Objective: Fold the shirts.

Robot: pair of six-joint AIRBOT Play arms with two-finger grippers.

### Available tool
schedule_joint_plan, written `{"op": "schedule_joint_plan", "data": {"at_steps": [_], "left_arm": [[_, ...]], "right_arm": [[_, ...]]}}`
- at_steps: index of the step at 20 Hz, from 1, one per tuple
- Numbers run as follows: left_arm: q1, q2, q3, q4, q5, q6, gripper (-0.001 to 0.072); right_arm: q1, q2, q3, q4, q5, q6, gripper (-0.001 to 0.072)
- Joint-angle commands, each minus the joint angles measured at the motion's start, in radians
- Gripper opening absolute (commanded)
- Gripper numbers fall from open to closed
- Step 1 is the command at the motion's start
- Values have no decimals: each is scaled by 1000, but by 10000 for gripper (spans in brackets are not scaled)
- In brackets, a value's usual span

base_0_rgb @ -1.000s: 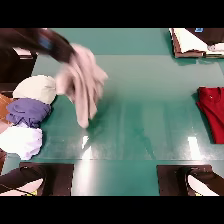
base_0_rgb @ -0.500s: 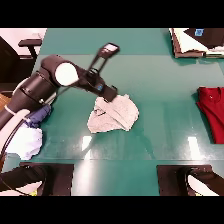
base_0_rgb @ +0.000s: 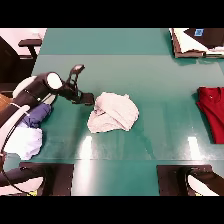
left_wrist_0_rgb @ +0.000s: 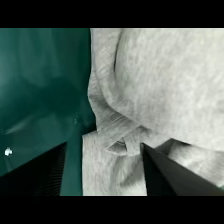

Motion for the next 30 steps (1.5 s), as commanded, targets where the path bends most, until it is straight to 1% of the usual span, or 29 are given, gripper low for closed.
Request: {"op": "schedule_joint_plan", "data": {"at_steps": [1, 4, 5, 6, 7, 9, 11, 13, 16, 18, 19, 20, 21, 22, 23, 24, 25, 26, 30], "left_arm": [[17, -68, -71, -148, 77, 63, 546], [17, -105, -70, -205, 126, 88, 544], [17, -105, -70, -212, 144, 88, 432], [18, -105, -66, -214, 158, 92, 282], [18, -105, -58, -215, 167, 98, 232], [22, -103, -16, -208, 160, 114, 24], [52, -82, 51, -155, 130, 113, 24], [102, -45, 132, -74, 106, 113, 23], [162, 3, 192, 40, 99, 113, 24], [166, 6, 192, 136, 76, 113, 24], [166, 5, 189, 165, 50, 113, 23], [166, 5, 187, 193, 35, 113, 24], [166, 5, 187, 224, 27, 113, 24], [166, 5, 187, 246, 26, 113, 24], [166, 5, 187, 266, 26, 113, 24], [166, 5, 187, 274, 26, 113, 24], [166, 5, 187, 274, 26, 113, 24], [166, 5, 187, 274, 26, 112, 24], [166, 4, 187, 274, 25, 112, 24]], "right_arm": [[0, -1, 0, 1, 0, 0, 15], [0, -3, 0, 2, 0, 1, 15], [0, -2, 0, 3, 0, 1, 16], [0, -2, 0, 3, 0, 0, 16], [0, -2, 0, 2, 0, 1, 16], [0, -2, 0, 2, 6, 1, 16], [0, -3, -1, -3, 60, 1, 15], [0, 10, -57, -29, 110, 5, 15], [0, 45, -284, -58, 101, 66, 16], [0, 53, -488, -49, 28, 92, 17], [4, 48, -598, -29, -37, 92, 67], [10, 34, -690, 5, -96, 91, 299], [11, 1, -772, 54, -153, 91, 474], [13, -48, -830, 124, -187, 88, 470], [20, -98, -868, 191, -211, 56, 469], [34, -151, -890, 253, -239, 3, 468], [54, -209, -898, 309, -270, -43, 448], [76, -266, -893, 352, -298, -67, 448], [146, -465, -755, 371, -344, -76, 448]]}}
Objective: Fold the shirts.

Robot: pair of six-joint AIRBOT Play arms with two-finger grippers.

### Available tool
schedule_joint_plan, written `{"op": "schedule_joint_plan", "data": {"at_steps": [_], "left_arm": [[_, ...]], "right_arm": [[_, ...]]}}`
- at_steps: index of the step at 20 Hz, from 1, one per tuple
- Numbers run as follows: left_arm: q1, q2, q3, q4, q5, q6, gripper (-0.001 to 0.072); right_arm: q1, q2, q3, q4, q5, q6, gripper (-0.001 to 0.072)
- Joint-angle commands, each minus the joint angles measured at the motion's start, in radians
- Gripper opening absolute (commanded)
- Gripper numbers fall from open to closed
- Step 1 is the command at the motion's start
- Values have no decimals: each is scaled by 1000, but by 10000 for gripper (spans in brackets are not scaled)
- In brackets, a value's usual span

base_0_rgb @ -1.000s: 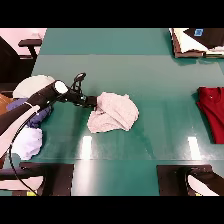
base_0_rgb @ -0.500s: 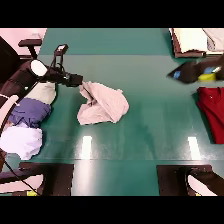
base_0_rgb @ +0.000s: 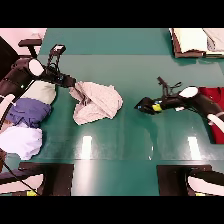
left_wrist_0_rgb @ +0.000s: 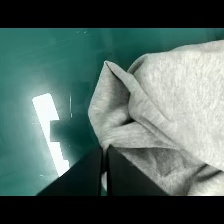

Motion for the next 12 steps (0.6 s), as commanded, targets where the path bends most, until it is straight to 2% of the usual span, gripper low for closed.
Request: {"op": "schedule_joint_plan", "data": {"at_steps": [1, 6, 7, 8, 10, 12], "left_arm": [[1, 0, 1, 19, -4, 0, 24], [1, 0, 1, 19, -5, -1, 25], [1, 0, 1, 19, -5, -5, 24], [1, 0, 1, 18, -5, -8, 24], [1, 0, 2, 18, -9, -9, 24], [1, 10, 11, 19, -14, -18, 23]], "right_arm": [[60, -170, 103, 63, -57, -31, 447], [128, -360, 342, 68, -38, -30, 446], [139, -392, 381, 68, -24, -30, 412], [150, -423, 424, 67, -8, -31, 346], [160, -463, 497, 55, 9, -31, 16], [152, -451, 556, 8, 3, -30, 14]]}}
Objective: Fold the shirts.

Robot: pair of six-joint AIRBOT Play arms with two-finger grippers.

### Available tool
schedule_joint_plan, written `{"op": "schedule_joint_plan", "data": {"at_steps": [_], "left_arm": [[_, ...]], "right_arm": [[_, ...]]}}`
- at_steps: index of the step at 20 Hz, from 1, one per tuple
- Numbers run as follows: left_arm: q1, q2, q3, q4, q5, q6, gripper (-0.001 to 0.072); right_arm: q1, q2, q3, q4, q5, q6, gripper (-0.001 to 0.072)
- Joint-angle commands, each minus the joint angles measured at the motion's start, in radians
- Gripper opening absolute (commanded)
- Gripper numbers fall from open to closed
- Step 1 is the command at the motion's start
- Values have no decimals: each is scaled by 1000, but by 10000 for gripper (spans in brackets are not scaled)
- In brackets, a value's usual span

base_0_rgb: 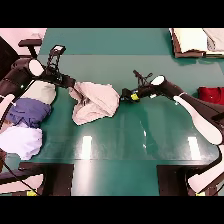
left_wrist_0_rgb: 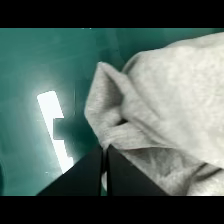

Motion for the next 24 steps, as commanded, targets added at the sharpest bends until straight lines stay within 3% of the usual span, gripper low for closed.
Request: {"op": "schedule_joint_plan", "data": {"at_steps": [1, 6, 12, 17, 21, 24], "left_arm": [[0, 34, 9, 1, 6, -11, 23], [0, 332, 9, -8, 153, -11, 23], [0, 718, 9, -154, 206, -8, 23], [0, 867, 16, -242, 269, -7, 23], [0, 867, 69, -245, 206, -8, 23], [0, 797, 66, -245, -11, -23, 23]], "right_arm": [[-6, -2, 124, -87, 15, 0, 14], [-115, 266, 313, -403, 118, 45, 13], [-158, 582, 541, -478, 267, 45, 13], [-102, 756, 583, -637, 296, 117, 13], [-101, 777, 578, -668, 334, 162, 13], [-94, 701, 518, -658, 431, 230, 13]]}}
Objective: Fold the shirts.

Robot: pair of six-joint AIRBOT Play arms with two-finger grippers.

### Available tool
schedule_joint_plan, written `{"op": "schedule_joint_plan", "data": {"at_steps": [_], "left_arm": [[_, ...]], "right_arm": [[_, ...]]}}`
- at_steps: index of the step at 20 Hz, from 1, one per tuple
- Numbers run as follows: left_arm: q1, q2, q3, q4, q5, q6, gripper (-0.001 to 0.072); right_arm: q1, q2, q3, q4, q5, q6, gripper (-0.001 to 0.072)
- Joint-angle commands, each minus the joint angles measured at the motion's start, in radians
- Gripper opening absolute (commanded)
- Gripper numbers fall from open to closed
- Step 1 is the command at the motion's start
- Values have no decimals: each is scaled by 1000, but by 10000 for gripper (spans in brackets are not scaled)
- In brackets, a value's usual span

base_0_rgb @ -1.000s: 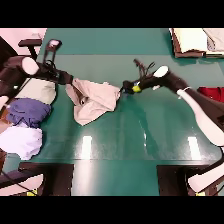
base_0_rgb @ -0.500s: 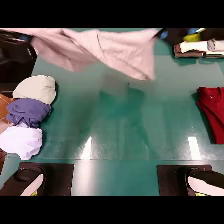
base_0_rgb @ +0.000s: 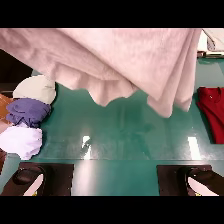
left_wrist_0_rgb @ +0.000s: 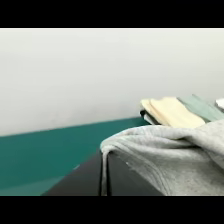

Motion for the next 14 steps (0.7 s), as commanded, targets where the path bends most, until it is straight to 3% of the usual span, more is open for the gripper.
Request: {"op": "schedule_joint_plan", "data": {"at_steps": [1, 3, 5, 9, 14], "left_arm": [[0, -71, 2, -8, -269, -13, 22], [0, -148, -46, -6, -443, -11, 23], [0, -209, -149, 15, -508, -9, 23], [0, -280, -376, 87, -369, 2, 23], [0, -291, -412, 127, -298, 2, 23]], "right_arm": [[26, -66, -87, -14, 129, 76, 13], [72, -126, -213, -15, 193, 75, 13], [129, -179, -354, -15, 175, 74, 14], [175, -302, -509, -16, 30, 46, 16], [60, -385, -507, -14, -187, 40, 16]]}}
